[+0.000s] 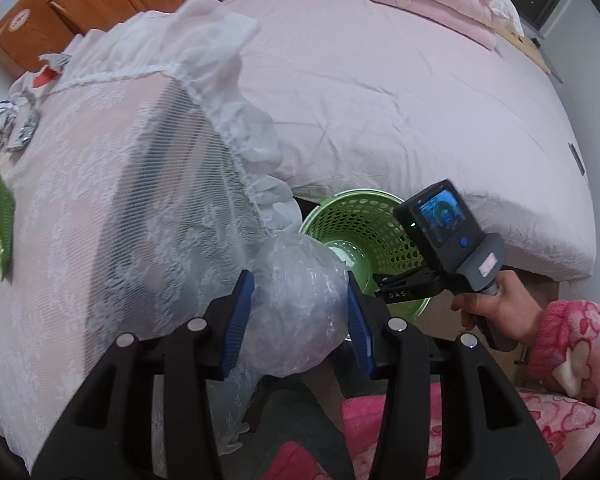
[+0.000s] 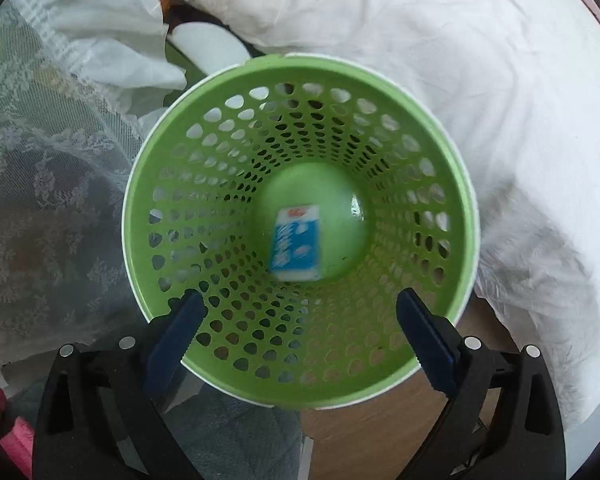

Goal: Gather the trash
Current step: 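Drop the milk carton into the green basket with the right tool while the left tool drops the plastic bag, then grasp the green-yellow snack wrapper with the left tool while the right tool grasps crumpled foil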

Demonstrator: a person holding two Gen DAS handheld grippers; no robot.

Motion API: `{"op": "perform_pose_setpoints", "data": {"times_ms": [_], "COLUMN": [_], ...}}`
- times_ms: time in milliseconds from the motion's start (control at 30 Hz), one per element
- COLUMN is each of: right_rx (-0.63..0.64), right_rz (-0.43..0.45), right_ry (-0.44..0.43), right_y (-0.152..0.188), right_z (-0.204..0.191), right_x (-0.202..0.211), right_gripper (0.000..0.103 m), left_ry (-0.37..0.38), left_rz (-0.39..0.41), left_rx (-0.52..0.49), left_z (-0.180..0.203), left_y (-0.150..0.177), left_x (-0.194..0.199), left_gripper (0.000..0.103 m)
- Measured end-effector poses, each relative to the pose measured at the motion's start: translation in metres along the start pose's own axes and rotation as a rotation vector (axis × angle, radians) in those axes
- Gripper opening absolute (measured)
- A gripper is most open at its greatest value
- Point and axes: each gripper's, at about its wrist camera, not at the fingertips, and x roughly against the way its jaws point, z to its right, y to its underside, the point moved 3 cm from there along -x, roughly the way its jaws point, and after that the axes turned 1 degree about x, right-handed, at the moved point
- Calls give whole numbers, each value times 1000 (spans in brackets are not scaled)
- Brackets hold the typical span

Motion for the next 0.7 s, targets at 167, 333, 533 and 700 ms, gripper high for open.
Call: {"op": "perform_pose_setpoints", "data": {"times_ms": [167, 333, 533, 700], "right_rx": [-80, -203, -275, -257], "right_rz": [112, 142, 134, 153], "right_ry": [53, 97, 97, 89], "right_y": [26, 51, 71, 67], "right_z": [47, 96, 131, 125], "right_x": [69, 118, 133, 139], "right_gripper": [101, 101, 101, 101], "left_ry": [50, 83, 8, -22], "left_rz": [-64, -153, -220, -167], "left_rx": [-94, -136, -155, -143], "left_z": [40, 74, 91, 90], "left_y": [-8, -5, 12, 4], "left_x": [-63, -142, -201, -175], "left_gripper": [44, 45, 84, 84]}}
